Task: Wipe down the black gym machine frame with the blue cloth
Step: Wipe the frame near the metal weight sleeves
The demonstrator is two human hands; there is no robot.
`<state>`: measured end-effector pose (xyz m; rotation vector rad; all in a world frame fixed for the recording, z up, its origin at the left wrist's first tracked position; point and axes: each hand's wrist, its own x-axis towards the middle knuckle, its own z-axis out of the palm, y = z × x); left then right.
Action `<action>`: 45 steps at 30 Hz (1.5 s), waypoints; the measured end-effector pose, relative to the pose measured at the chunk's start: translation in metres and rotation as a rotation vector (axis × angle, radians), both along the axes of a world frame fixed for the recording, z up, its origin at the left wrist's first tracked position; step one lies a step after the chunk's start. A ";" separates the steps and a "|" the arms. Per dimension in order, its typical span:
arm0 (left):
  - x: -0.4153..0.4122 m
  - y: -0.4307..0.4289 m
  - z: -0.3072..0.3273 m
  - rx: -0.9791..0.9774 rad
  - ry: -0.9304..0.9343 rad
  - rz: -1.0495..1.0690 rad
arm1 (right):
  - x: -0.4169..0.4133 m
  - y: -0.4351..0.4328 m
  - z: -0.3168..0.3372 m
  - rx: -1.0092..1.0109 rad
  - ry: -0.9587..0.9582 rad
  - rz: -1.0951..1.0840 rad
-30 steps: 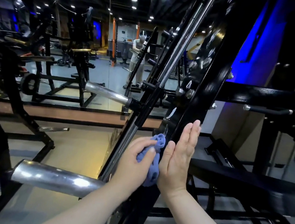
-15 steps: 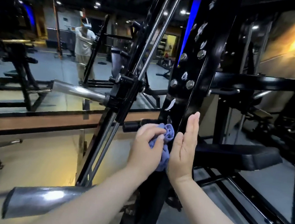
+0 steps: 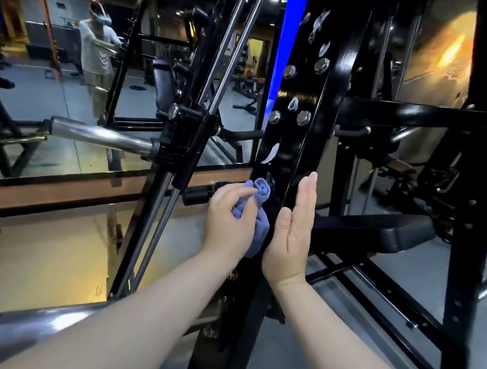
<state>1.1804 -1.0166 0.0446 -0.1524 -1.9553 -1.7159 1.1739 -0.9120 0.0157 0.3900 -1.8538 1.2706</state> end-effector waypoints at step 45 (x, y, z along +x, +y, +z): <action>-0.001 -0.013 -0.014 -0.348 -0.063 -0.038 | 0.008 -0.014 -0.007 -0.026 -0.031 -0.156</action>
